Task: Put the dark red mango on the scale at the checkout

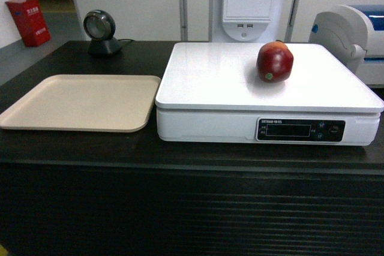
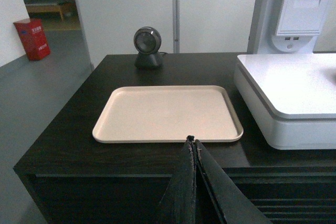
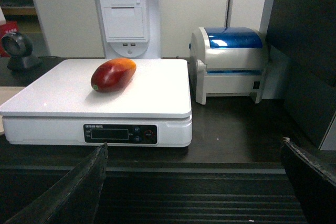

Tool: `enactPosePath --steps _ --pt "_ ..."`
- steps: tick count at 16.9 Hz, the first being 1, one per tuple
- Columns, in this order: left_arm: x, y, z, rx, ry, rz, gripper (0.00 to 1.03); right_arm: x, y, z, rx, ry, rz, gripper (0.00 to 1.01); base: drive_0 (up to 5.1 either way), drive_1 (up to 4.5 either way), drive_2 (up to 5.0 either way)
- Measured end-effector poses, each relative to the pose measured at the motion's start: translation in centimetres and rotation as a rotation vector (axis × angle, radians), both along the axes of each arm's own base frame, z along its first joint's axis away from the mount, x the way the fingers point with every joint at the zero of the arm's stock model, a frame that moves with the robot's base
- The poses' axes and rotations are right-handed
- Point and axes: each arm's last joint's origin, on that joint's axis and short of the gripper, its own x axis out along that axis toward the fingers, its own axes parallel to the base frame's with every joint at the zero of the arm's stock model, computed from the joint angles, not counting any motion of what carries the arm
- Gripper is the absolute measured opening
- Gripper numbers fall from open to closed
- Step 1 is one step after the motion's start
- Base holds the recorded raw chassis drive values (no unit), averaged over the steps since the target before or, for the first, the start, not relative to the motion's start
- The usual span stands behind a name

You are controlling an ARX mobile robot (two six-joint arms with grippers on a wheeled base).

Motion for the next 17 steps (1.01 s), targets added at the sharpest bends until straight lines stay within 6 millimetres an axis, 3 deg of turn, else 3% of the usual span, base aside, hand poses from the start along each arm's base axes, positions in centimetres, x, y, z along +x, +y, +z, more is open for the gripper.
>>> enactPosePath --steps 17 --pt "-3.1 0.0 0.0 0.0 -0.007 0.0 0.02 0.0 0.0 0.0 0.0 -0.001 0.0 0.98 0.0 0.0 0.0"
